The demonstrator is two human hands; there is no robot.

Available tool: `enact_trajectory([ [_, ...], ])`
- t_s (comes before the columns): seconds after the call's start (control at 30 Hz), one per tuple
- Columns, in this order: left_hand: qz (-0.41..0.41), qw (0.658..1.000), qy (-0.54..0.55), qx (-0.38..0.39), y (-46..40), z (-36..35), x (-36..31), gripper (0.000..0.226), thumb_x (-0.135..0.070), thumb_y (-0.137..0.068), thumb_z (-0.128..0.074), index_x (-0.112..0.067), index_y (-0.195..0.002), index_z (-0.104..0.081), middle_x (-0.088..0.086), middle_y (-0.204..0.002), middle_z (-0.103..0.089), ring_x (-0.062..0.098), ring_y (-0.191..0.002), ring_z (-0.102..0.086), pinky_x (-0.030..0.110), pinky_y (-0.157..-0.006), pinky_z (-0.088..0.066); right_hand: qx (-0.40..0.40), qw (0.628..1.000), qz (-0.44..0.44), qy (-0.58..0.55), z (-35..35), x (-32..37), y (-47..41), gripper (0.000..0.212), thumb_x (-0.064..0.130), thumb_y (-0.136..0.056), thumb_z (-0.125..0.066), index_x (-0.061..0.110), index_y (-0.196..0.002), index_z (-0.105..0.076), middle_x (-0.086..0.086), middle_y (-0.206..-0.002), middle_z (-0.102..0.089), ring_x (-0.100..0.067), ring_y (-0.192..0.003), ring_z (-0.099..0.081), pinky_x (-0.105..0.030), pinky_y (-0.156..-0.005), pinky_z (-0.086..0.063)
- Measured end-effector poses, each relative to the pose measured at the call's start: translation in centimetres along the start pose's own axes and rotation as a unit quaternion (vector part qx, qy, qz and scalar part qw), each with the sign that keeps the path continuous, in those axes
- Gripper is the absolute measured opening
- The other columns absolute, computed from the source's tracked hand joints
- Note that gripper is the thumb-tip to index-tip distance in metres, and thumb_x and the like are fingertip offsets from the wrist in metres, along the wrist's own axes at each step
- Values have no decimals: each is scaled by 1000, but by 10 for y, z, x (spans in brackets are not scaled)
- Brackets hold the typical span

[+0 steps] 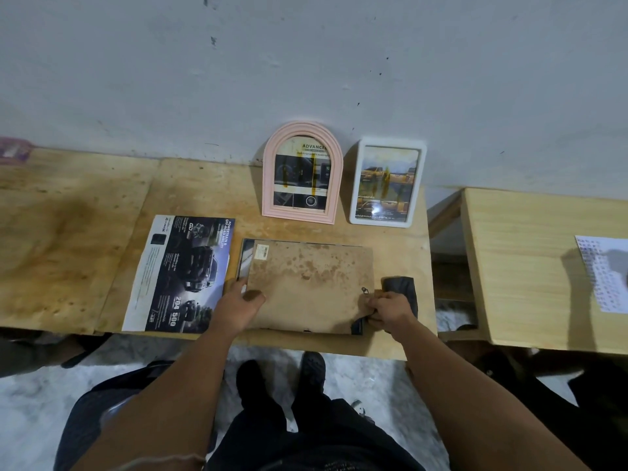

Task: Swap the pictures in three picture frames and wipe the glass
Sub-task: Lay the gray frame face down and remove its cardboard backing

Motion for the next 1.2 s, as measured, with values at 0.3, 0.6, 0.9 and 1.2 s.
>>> enact_trajectory([
  [0.3,4,1000,-17,13,5,-2,-3,75,-44,-94,-65,-23,-158,-34,7,-156,-46,31,-134,-53,40,-104,-45,-36,995,88,14,7,-22,12,38,0,-100,-56,14,-134,-62,-6,-120,-65,-26,-109,-60,-50,-97,-57],
  [0.6,-12,999,-44,29,7,-3,-7,73,-46,-97,-64,-16,-157,-35,8,-162,-36,34,-142,-44,44,-110,-40,-77,985,121,-99,30,-9,36,45,3,-103,-41,29,-133,-63,2,-120,-65,-29,-113,-54,-57,-95,-56],
  [0.9,-7,985,169,19,-8,2,0,28,-55,-88,-64,-31,-98,-74,19,-117,-71,34,-97,-70,59,-97,-56,-41,979,113,-163,25,5,39,54,-4,-102,-39,26,-143,-58,-7,-127,-63,-31,-108,-62,-55,-89,-60],
  [1.2,41,948,291,-120,25,79,12,27,-23,-102,-61,-14,-126,-70,8,-120,-66,29,-109,-62,46,-102,-52,54,981,176,-52,-73,52,55,45,-6,-100,-49,29,-126,-62,-4,-115,-71,-29,-103,-68,-47,-89,-61],
])
Point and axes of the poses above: each hand's wrist, its own y-axis away from the middle knuckle, its own z-axis out of the back of the hand, x = y × z, the point moved 2 cm from there along -y, towards the middle knuckle
